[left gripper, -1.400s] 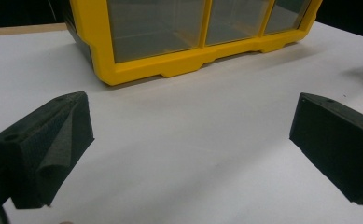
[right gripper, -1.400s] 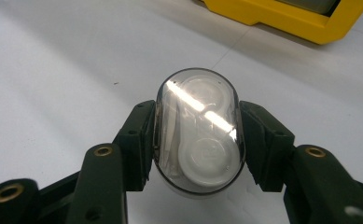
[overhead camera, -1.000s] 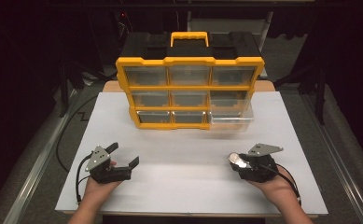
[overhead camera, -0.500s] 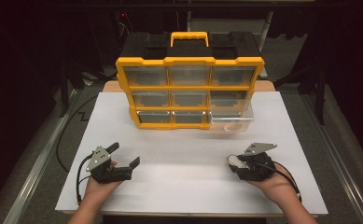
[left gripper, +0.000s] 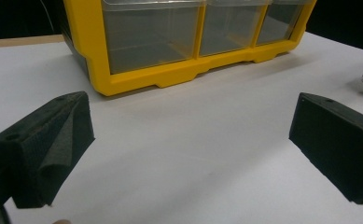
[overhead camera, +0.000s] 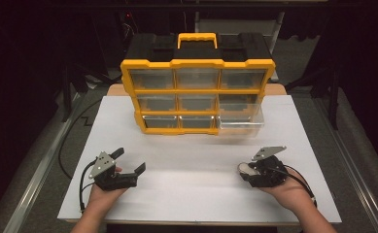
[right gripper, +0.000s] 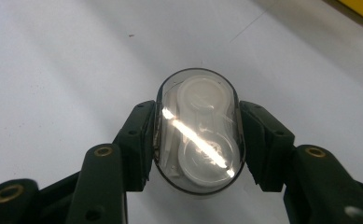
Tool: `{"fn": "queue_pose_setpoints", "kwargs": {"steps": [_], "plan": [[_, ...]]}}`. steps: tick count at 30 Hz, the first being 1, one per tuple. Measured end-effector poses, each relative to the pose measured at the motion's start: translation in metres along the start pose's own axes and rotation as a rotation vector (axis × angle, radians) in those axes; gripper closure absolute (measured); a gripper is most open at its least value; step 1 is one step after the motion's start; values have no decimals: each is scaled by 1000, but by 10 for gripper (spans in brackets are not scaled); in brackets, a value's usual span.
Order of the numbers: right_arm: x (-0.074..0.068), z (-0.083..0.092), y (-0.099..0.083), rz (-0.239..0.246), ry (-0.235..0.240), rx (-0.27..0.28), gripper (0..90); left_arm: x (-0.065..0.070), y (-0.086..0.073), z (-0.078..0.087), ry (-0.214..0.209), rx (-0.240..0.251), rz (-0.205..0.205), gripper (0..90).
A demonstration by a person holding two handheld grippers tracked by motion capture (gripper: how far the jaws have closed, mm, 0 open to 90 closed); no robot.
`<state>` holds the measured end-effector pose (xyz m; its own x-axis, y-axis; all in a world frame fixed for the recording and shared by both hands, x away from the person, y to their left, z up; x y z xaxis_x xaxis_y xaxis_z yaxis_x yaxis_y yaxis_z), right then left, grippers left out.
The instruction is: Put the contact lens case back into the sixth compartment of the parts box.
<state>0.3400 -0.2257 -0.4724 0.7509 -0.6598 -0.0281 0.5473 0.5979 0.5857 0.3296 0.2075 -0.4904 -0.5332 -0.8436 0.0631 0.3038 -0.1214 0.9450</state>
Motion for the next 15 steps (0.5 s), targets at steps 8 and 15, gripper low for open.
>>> {"fn": "queue_pose_setpoints", "kwargs": {"steps": [8, 15], "plan": [[-1, 1, 2, 19, 24, -48, 497, 0, 0, 1, 2, 4, -15, 9], [-3, 0, 1, 41, 40, -84, 498, 2, -1, 2, 1, -2, -38, 9]]}}
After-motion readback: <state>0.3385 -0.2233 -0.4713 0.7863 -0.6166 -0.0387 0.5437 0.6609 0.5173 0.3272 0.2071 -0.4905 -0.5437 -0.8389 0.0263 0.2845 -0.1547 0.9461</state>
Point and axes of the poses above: each handheld gripper's, and its own axes: z roughly backward along the jaws, y roughly out of its top, x roughly to its right, the point moved 4 cm from there along -z, roughly forward along the jaws, and after that the axes turned 5 degrees about y, right-handed, at the moved point
